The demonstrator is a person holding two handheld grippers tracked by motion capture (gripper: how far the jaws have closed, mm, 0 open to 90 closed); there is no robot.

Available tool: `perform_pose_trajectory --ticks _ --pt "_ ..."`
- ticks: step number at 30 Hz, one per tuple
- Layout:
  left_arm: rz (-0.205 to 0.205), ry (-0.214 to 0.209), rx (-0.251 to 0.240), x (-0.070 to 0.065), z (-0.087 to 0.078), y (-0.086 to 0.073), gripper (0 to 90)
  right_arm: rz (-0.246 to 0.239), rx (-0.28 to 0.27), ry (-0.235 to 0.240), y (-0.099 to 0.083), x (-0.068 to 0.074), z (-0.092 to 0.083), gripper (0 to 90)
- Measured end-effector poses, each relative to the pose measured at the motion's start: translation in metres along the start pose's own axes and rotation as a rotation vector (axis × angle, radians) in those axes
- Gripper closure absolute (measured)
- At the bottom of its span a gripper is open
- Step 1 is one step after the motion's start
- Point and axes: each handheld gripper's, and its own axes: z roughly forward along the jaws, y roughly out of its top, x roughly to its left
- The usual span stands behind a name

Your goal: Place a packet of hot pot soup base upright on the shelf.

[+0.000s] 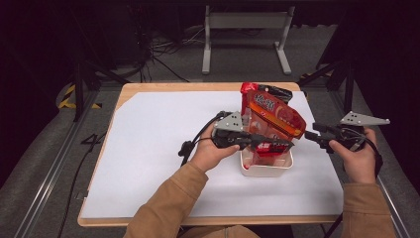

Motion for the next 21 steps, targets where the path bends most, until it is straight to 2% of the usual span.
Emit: perform_pose_trajectory --ticks 6,17,21 --pt "-0.005 0.010 0.024 0.0012 0.0002 -0.0036 88.2 -0.003 0.002 0.004 0.0010 0.0005 0.0017 47.8" --pt "-0.037 0.023 0.021 0.0037 -0.0037 -0.0074 82.1 -0.007 0.005 0.004 0.0016 0.0005 0.0038 47.5" --pt "-0.057 0.034 -0.005 0.0033 -0.0055 -0.0074 70.0 -0.002 0.003 0.005 0.0015 0.0003 0.0035 47.4"
